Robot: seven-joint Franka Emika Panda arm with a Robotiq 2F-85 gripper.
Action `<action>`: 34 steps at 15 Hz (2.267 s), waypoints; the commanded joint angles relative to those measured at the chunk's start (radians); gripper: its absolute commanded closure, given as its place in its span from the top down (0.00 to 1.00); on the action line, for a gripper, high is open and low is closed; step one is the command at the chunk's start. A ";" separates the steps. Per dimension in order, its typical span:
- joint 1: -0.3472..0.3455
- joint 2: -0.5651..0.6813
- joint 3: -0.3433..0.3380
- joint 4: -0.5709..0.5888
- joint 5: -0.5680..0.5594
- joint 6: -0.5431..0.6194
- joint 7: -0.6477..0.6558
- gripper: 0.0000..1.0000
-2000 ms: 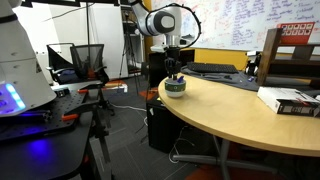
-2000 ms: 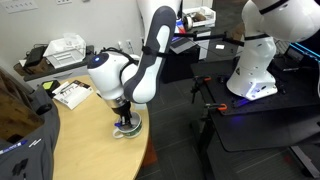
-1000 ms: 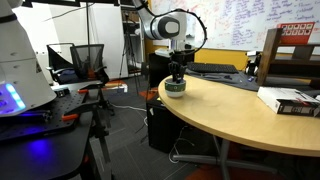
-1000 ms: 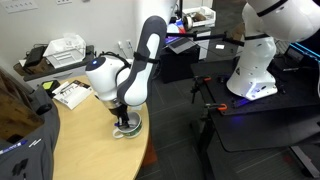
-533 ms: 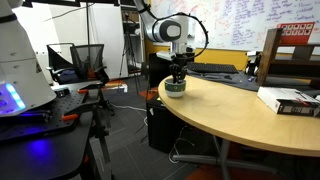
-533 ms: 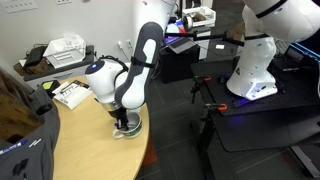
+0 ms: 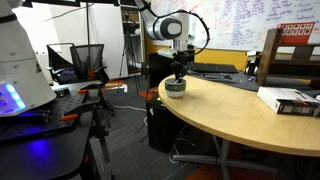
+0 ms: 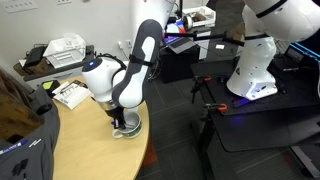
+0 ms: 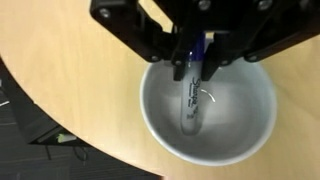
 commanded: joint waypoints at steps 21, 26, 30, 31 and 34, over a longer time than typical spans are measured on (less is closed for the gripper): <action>0.060 0.052 0.017 0.325 0.458 -0.332 0.404 0.06; 0.094 0.241 -0.018 0.567 0.421 -0.410 0.541 0.06; 0.108 0.275 -0.039 0.637 0.373 -0.461 0.530 0.51; 0.112 0.257 -0.041 0.630 0.358 -0.465 0.514 0.56; 0.163 0.127 -0.096 0.521 0.247 -0.409 0.516 0.80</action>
